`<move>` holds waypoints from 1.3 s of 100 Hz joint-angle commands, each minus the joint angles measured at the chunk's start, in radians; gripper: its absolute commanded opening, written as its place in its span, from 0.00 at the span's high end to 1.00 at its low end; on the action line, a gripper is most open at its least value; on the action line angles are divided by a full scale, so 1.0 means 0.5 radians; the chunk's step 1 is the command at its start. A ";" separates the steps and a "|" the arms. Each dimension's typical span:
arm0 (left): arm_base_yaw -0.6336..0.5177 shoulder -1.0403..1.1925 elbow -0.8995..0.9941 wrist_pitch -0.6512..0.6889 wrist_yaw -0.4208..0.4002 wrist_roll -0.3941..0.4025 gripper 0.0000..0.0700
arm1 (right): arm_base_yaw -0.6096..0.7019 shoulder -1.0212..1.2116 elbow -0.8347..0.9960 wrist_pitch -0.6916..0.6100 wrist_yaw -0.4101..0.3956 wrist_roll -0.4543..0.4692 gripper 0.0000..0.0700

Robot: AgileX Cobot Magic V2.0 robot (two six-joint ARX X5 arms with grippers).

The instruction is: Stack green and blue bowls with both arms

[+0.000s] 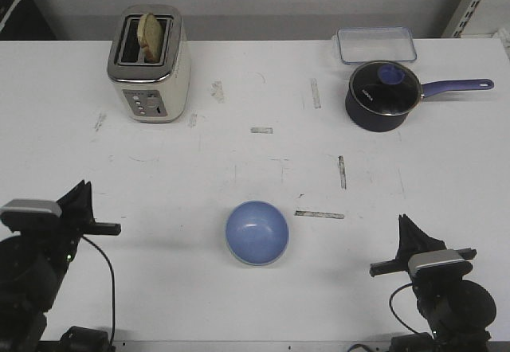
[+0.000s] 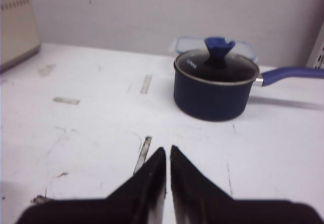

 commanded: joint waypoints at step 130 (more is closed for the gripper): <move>0.117 -0.465 -0.545 0.047 0.012 0.150 1.00 | 0.002 0.006 -0.005 0.048 0.002 0.021 1.00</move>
